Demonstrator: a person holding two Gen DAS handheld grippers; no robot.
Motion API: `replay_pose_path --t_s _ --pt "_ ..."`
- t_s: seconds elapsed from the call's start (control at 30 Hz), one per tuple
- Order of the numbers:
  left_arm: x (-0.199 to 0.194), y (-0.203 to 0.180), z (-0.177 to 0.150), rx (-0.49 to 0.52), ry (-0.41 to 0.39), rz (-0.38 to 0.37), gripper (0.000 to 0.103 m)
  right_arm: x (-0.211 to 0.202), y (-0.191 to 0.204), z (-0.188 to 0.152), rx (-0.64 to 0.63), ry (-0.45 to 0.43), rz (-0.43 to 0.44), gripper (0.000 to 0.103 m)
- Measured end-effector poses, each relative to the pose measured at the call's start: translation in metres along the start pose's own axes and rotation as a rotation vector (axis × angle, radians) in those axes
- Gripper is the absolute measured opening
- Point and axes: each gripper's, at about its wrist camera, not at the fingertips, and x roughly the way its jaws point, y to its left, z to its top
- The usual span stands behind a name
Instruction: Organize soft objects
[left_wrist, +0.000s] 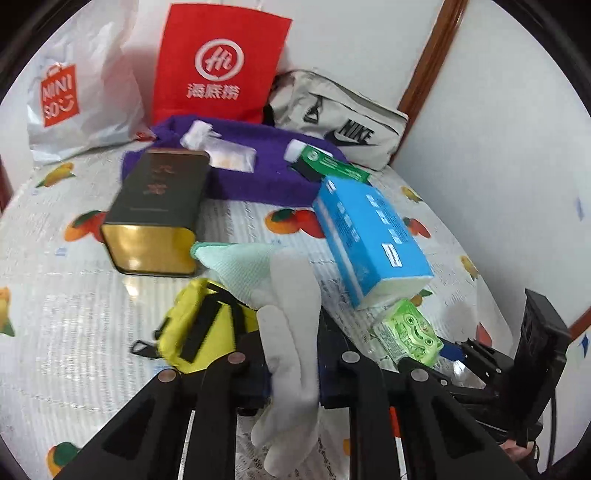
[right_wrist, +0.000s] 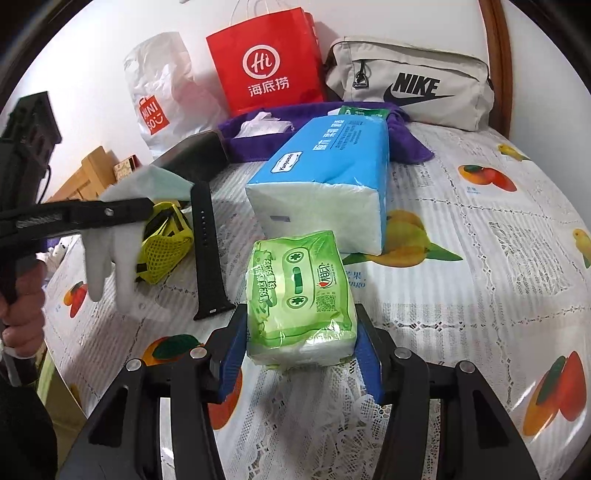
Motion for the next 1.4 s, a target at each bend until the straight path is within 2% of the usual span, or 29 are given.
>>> replay_pose_path --t_s 0.23,0.7,0.9,1.07,1.23,1.4 --pt "-0.03 0.01 -0.004 0.006 -0.063 0.059 0.017 0.001 0.001 0.001 0.006 0.004 -0.012 0.054" --pt "-0.022 0.057 -0.042 -0.092 -0.007 0.214 0.017 0.002 0.001 0.001 0.007 0.007 -0.02 0.054" --pt "-0.012 0.072 -0.051 -0.14 -0.006 0.197 0.018 0.003 0.004 0.001 -0.006 0.008 -0.034 0.055" --pt "-0.008 0.069 -0.053 -0.113 -0.018 0.198 0.019 0.004 0.007 0.001 -0.015 0.006 -0.046 0.058" --pt "-0.007 0.077 -0.054 -0.149 -0.026 0.128 0.019 0.009 0.015 -0.001 -0.052 0.003 -0.077 0.065" --pt "-0.008 0.079 -0.054 -0.137 -0.036 0.11 0.018 0.008 0.014 -0.001 -0.042 0.005 -0.086 0.063"
